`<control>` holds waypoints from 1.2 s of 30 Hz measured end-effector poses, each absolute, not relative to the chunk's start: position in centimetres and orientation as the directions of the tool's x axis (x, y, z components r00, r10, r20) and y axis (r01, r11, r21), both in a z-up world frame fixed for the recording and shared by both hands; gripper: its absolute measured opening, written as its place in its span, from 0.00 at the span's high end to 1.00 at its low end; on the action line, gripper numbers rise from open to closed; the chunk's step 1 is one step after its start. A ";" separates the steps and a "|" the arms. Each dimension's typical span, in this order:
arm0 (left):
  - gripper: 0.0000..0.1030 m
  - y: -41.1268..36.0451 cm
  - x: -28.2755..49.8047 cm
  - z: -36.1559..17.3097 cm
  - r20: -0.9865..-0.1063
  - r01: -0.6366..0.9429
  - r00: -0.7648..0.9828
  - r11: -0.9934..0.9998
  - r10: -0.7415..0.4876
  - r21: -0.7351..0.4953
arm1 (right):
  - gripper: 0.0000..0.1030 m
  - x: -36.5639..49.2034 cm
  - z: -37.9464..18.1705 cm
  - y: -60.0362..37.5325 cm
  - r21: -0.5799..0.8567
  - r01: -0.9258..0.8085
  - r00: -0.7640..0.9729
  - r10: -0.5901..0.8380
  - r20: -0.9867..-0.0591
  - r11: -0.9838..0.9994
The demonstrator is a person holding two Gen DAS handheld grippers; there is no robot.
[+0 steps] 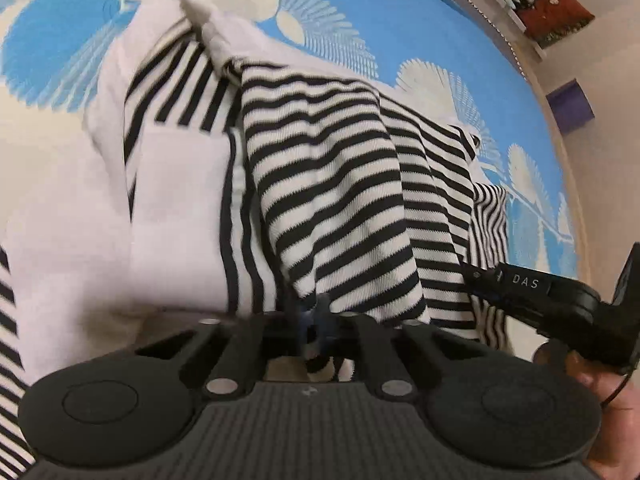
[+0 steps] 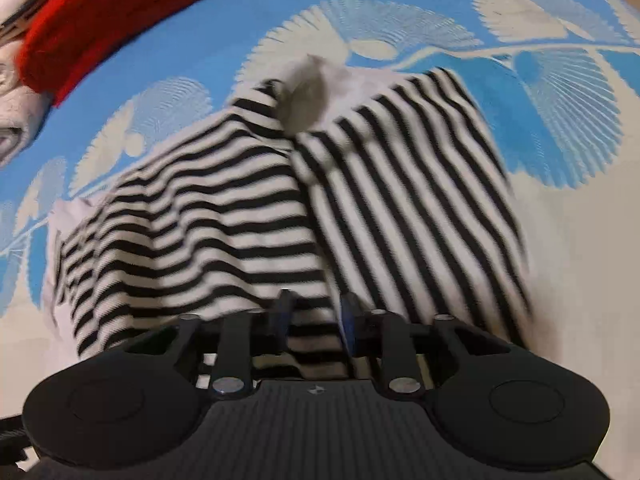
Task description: Fold small clothes
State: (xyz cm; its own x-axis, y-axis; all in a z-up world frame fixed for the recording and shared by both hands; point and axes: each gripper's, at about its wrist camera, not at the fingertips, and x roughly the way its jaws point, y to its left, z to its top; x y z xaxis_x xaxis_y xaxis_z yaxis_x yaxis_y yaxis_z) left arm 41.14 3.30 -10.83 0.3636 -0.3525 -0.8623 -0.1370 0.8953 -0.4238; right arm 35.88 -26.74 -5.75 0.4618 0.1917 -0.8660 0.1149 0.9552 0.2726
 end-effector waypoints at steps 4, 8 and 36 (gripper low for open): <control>0.99 4.2 40.9 -8.2 -0.816 -0.114 0.485 0.901 -0.316 -0.418 | 1.00 35.6 -3.9 -26.9 0.332 0.106 0.556 0.221 -0.801 0.937; 0.99 6.5 40.3 -4.2 -0.692 -0.087 0.659 0.884 -0.296 -0.460 | 1.00 33.4 2.1 -30.3 0.542 0.088 0.781 0.280 -0.559 0.836; 0.74 9.3 38.4 -10.4 -0.888 -0.225 0.339 0.890 -0.310 -0.396 | 0.89 32.8 -5.6 -35.1 0.373 0.395 0.429 0.191 -0.883 0.840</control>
